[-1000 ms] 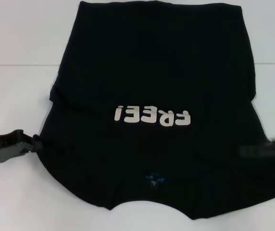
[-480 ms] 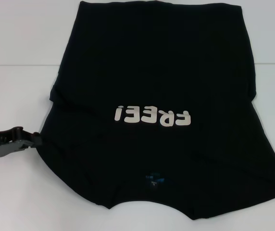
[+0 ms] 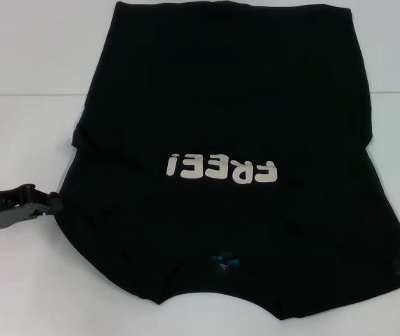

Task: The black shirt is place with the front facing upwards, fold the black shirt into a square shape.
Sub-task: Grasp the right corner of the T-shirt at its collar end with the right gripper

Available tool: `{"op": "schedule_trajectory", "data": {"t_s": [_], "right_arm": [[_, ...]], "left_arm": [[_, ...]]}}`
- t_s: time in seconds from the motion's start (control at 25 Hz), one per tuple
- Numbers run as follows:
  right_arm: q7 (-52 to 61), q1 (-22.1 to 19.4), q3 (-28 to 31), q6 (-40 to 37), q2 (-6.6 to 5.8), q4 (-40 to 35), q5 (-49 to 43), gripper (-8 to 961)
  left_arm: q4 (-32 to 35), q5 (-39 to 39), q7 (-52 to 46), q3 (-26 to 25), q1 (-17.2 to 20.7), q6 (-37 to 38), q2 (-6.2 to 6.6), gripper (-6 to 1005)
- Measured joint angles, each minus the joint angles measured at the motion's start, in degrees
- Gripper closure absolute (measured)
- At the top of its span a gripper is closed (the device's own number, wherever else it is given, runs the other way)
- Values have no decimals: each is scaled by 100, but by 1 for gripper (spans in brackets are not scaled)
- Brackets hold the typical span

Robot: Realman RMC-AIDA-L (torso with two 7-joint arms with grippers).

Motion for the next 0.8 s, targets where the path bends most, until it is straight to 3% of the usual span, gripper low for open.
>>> {"op": "schedule_trajectory", "data": {"t_s": [0.8], "right_arm": [[-104,138,-47,121,69,230,28,39]], "left_arm": [[9,0,-4,-1,-29,-25,4,987]]}}
